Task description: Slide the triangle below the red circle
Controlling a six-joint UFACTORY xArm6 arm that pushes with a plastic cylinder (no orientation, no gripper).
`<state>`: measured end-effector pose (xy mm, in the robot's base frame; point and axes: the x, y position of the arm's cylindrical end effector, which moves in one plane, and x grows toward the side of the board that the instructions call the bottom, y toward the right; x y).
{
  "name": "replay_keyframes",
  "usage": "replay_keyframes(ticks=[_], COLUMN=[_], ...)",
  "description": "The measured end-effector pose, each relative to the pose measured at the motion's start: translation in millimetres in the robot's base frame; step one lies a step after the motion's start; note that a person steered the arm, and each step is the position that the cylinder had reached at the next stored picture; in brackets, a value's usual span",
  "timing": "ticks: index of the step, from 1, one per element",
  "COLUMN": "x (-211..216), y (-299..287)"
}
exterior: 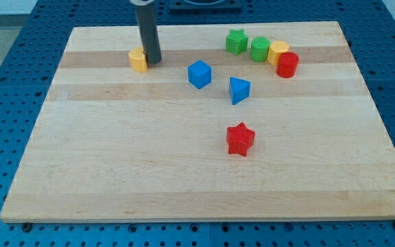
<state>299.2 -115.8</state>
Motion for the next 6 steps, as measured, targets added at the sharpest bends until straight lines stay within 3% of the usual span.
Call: replay_keyframes(ticks=[2, 5, 6], x=[2.8, 95.0, 101.1], y=[108.9, 168.3, 240.5])
